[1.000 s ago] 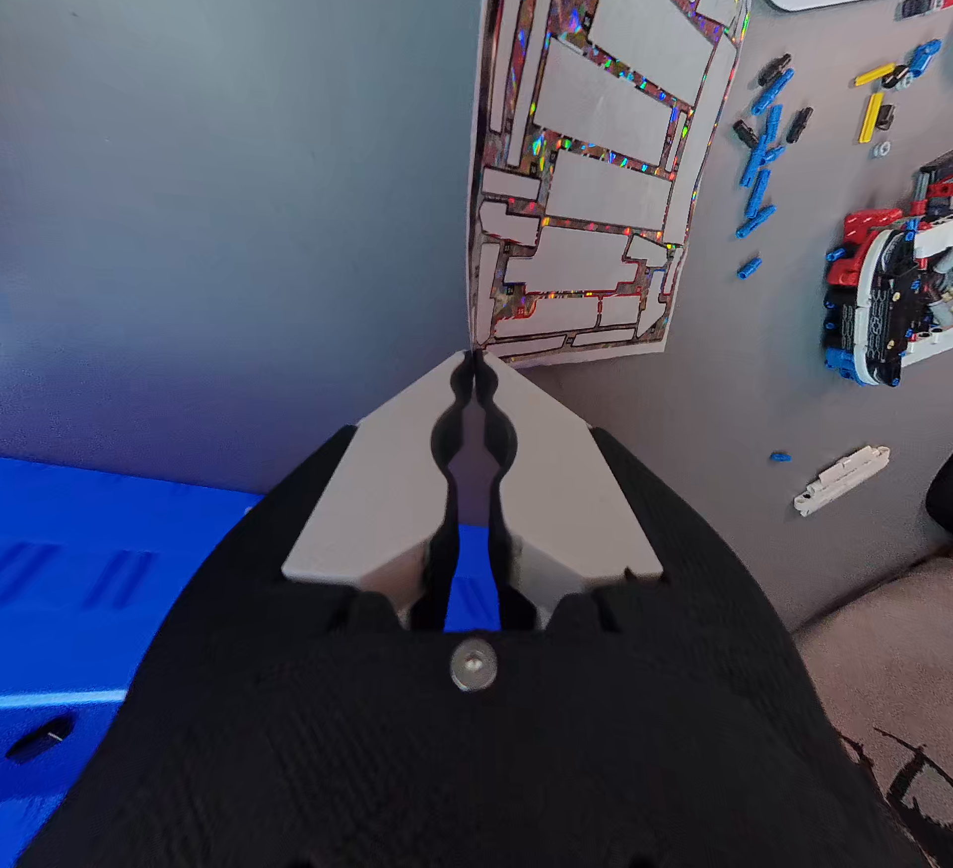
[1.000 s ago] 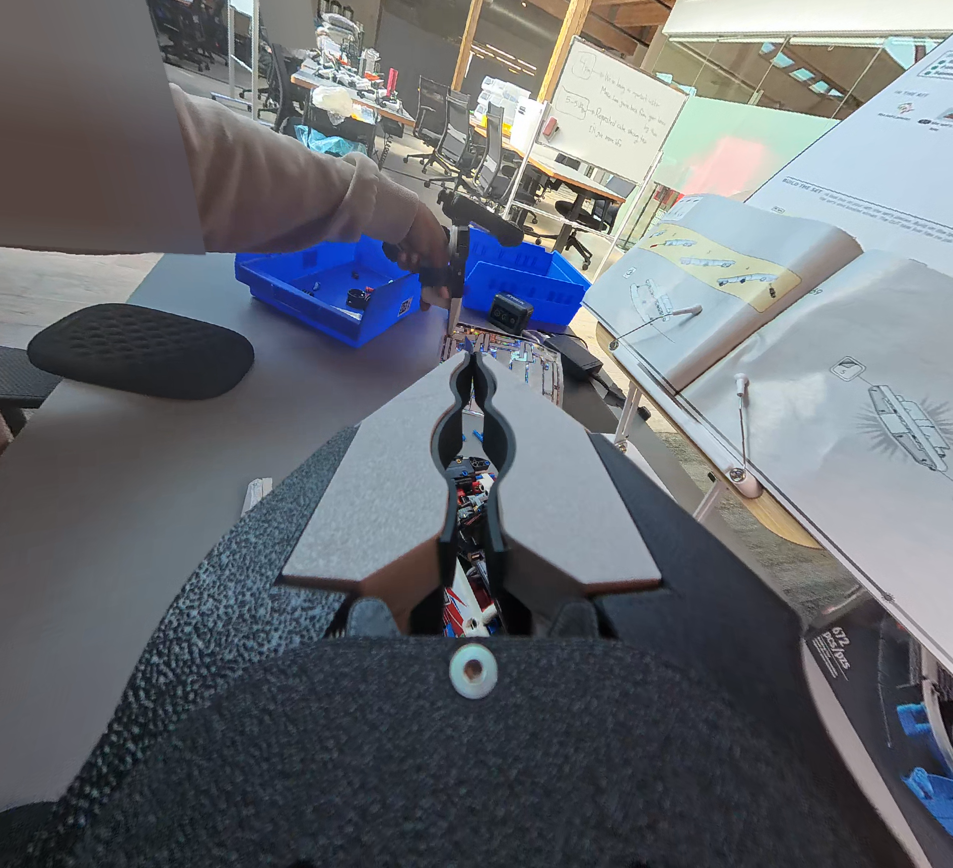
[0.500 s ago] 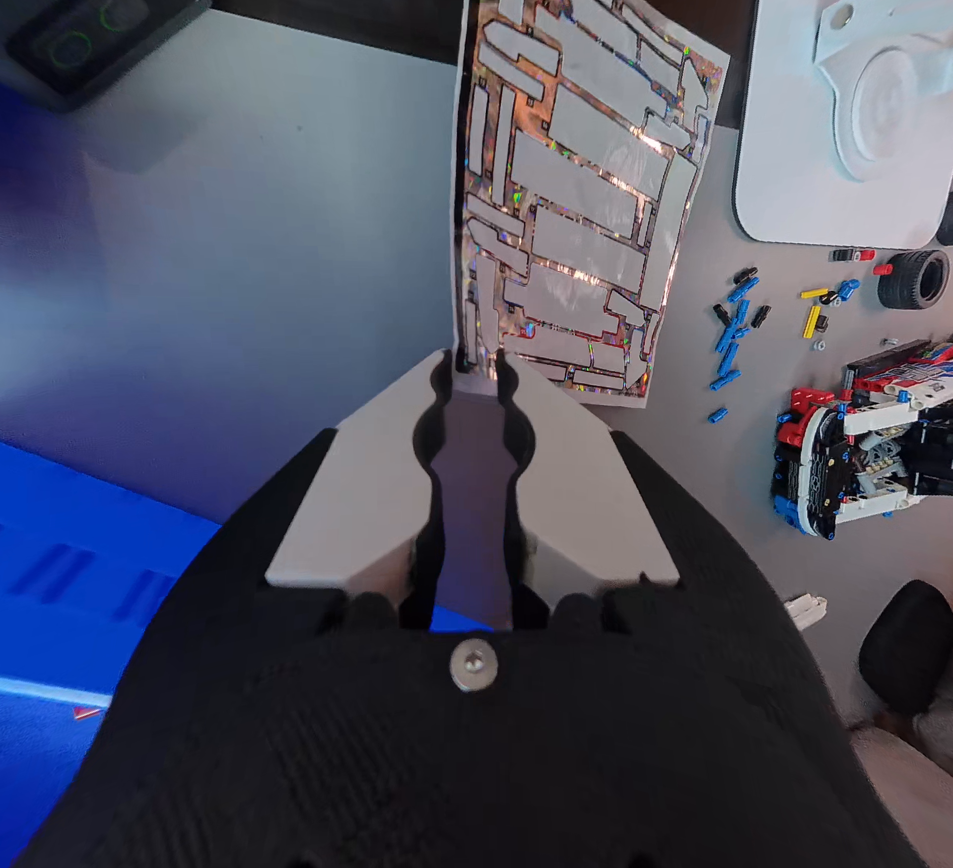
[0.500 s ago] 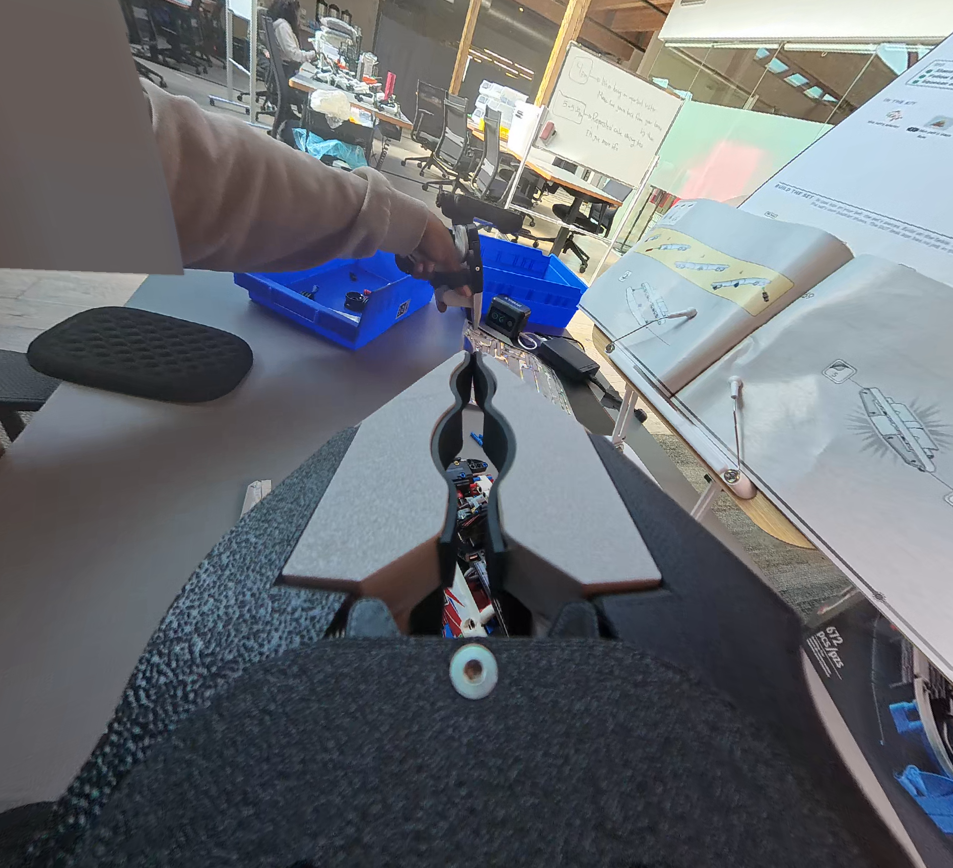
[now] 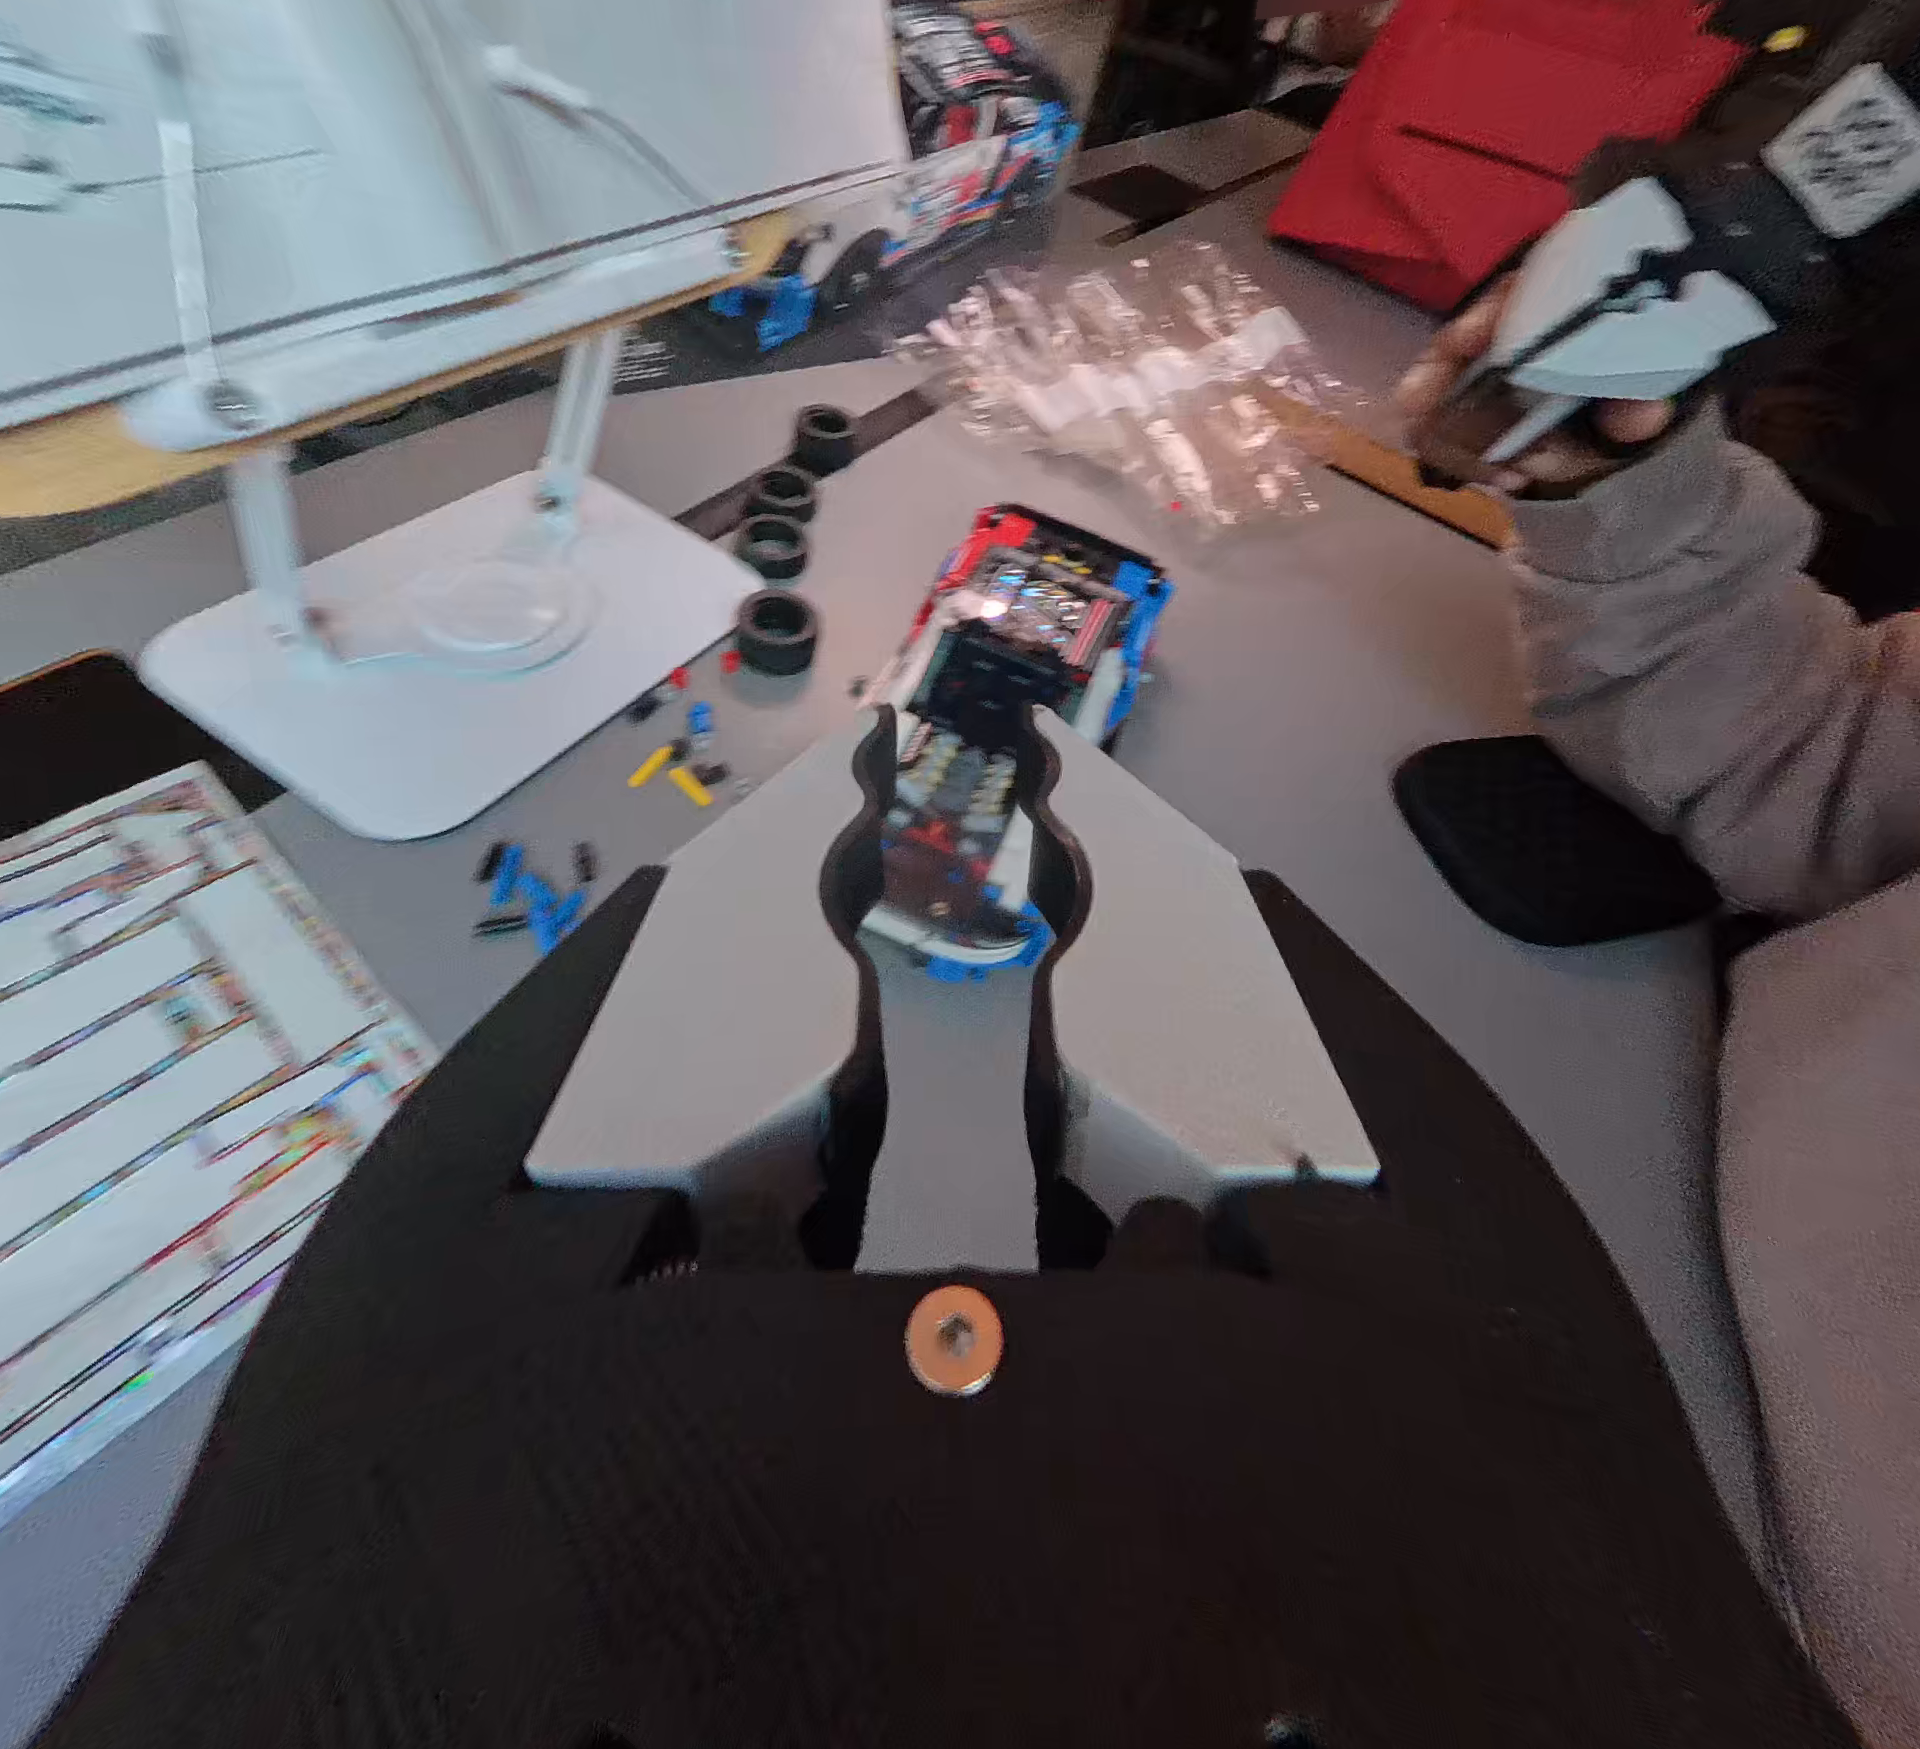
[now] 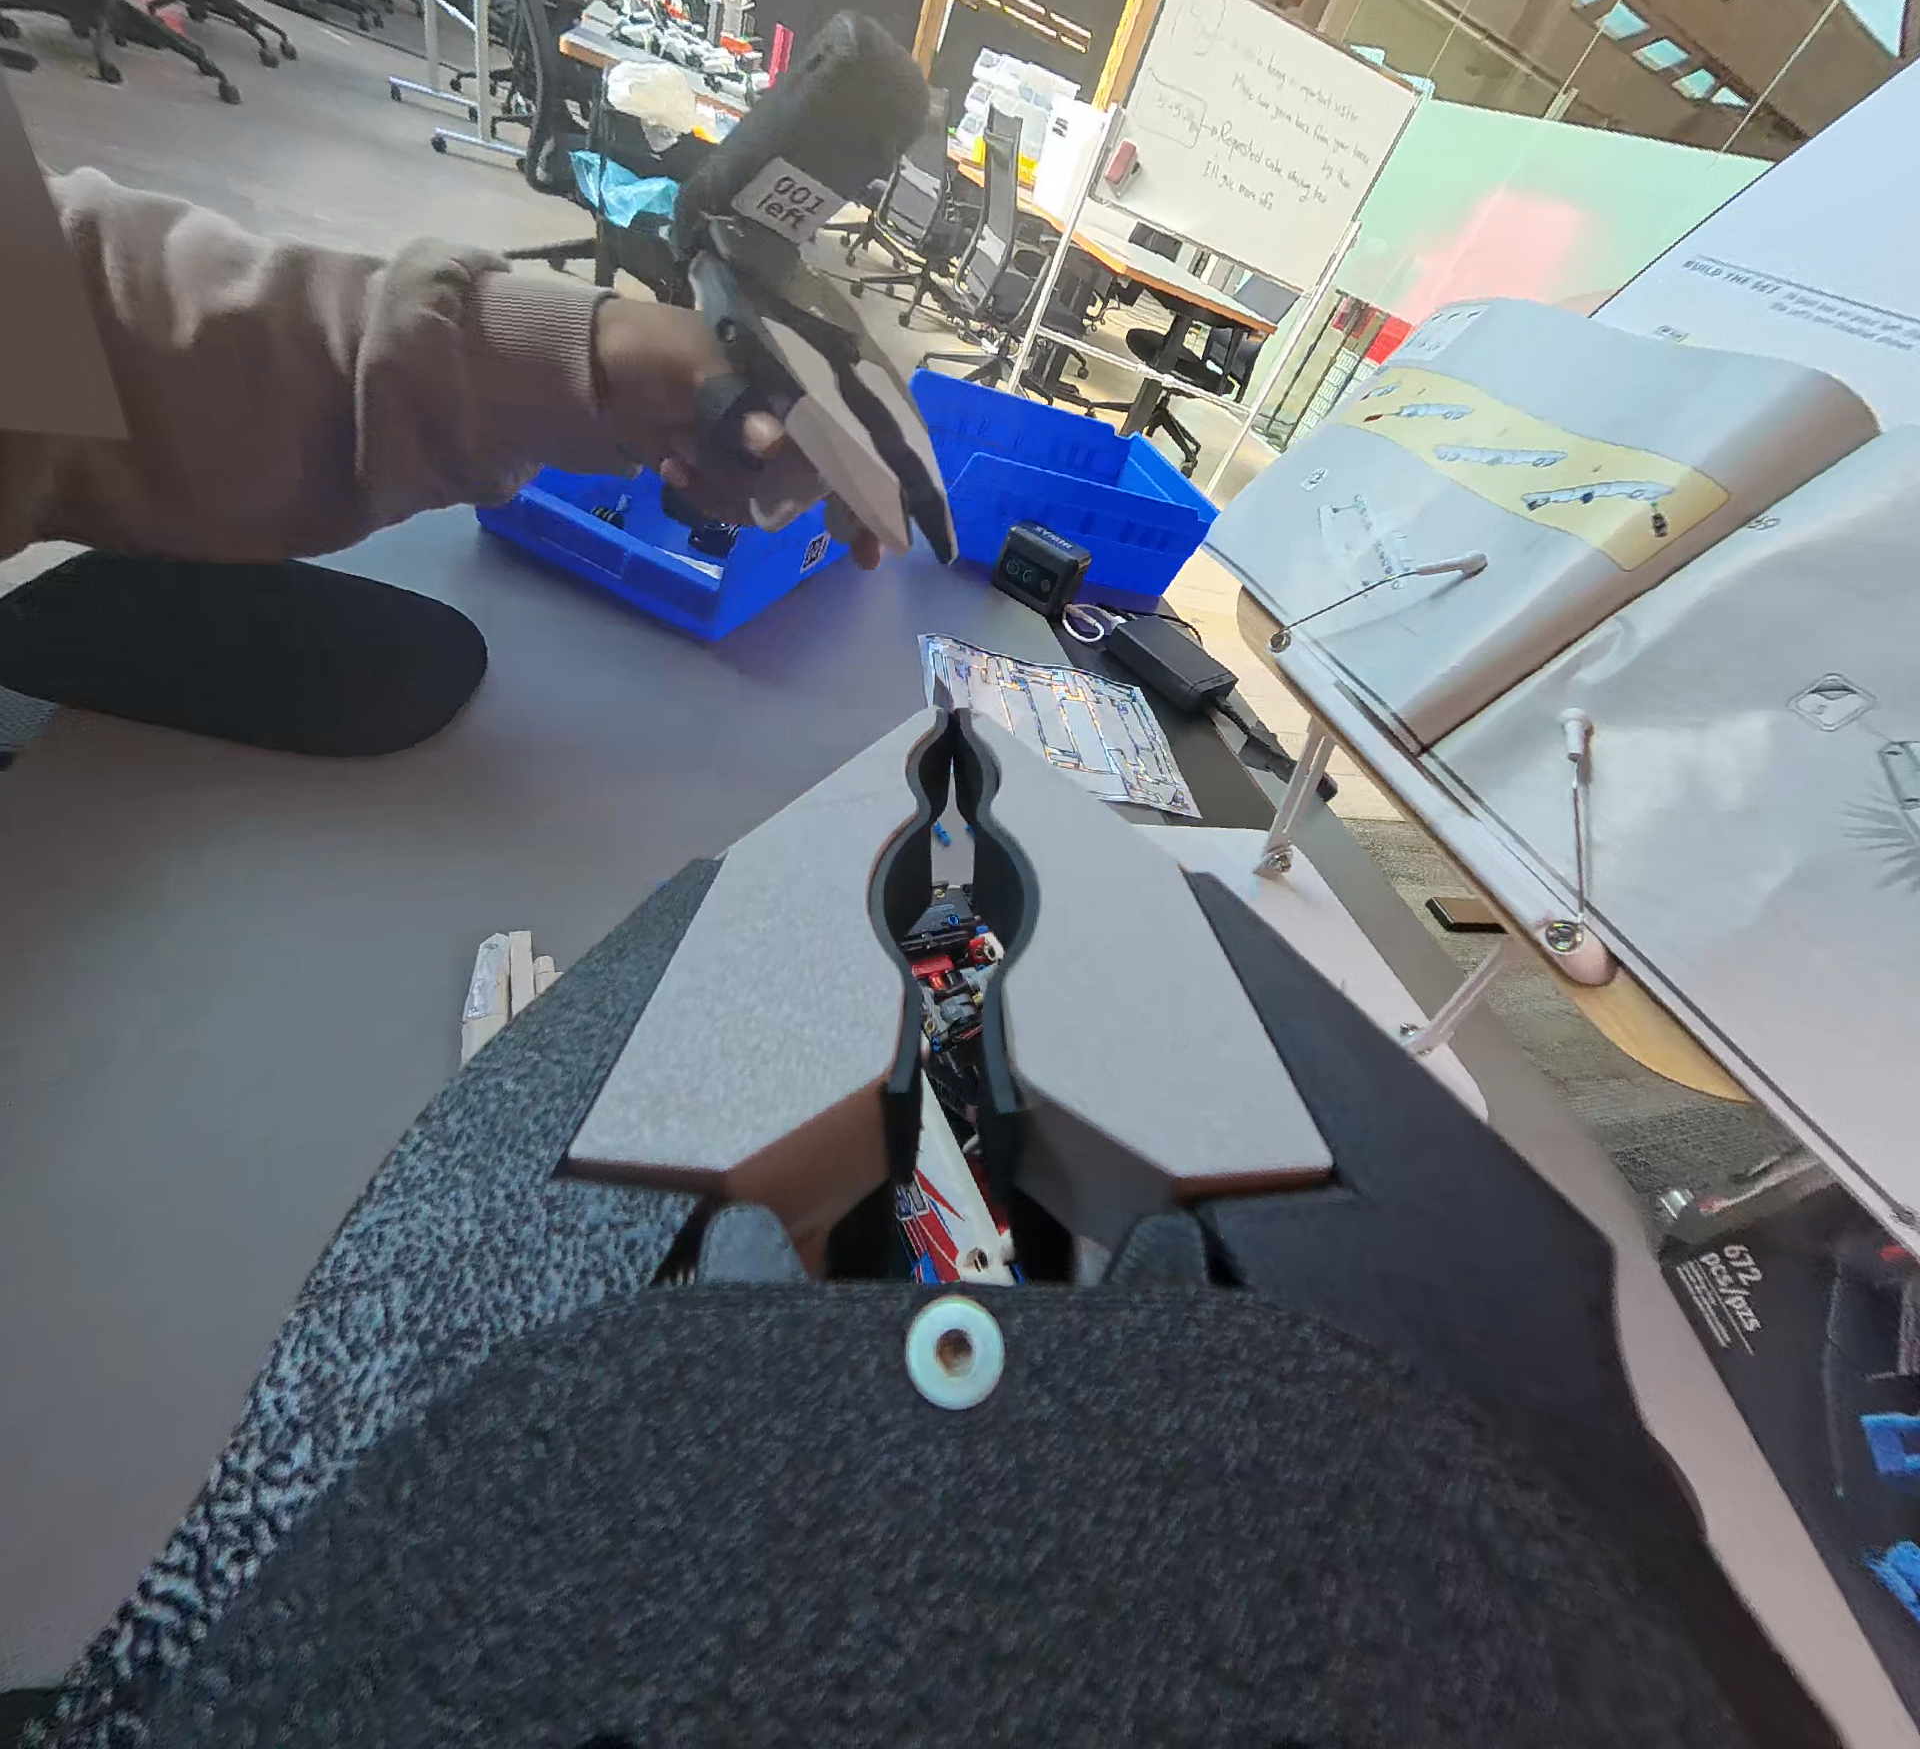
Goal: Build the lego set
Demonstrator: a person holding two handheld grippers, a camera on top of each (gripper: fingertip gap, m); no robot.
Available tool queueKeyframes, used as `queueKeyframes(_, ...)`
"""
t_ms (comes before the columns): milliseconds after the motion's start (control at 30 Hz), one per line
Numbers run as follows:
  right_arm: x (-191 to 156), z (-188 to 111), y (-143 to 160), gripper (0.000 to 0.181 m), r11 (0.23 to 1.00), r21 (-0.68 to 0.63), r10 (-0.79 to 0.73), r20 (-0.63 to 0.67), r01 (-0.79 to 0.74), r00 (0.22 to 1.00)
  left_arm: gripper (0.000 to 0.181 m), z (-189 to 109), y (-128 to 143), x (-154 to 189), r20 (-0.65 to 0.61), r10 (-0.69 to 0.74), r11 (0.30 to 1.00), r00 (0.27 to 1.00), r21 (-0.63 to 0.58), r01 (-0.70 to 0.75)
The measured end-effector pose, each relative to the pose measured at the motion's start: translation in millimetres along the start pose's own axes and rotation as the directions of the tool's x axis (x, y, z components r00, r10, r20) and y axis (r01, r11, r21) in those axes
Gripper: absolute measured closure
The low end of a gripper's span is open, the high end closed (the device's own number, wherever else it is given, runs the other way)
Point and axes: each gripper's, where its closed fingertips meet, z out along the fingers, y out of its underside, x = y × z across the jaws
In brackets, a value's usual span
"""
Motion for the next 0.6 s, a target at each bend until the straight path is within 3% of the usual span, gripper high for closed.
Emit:
queueKeyframes(167,-18.9,19.4,32.3,0.181,0.997,-0.069,-0.02,-0.027,0.018,0.999,0.149,38.7,35.1,80.8,-0.191,0.014,0.994,0.981,0.112,0.008)
queueKeyframes(367,-72.3,22.1,70.3,0.181,0.997,-0.002,-0.083,-0.028,0.083,0.996,0.143,56.1,78.7,112.4,-0.349,-0.118,0.982,0.93,0.097,0.161)
queueKeyframes(500,-95.6,24.8,82.4,0.181,0.965,0.001,-0.263,-0.079,0.264,0.962,0.145,56.5,90.7,121.0,-0.482,-0.3,0.933,0.823,0.03,0.358)
queueKeyframes(600,-101.6,28.7,76.5,0.181,0.894,-0.009,-0.445,-0.123,0.447,0.887,0.151,50.7,89.0,130.0,-0.58,-0.401,0.881,0.709,-0.03,0.473)
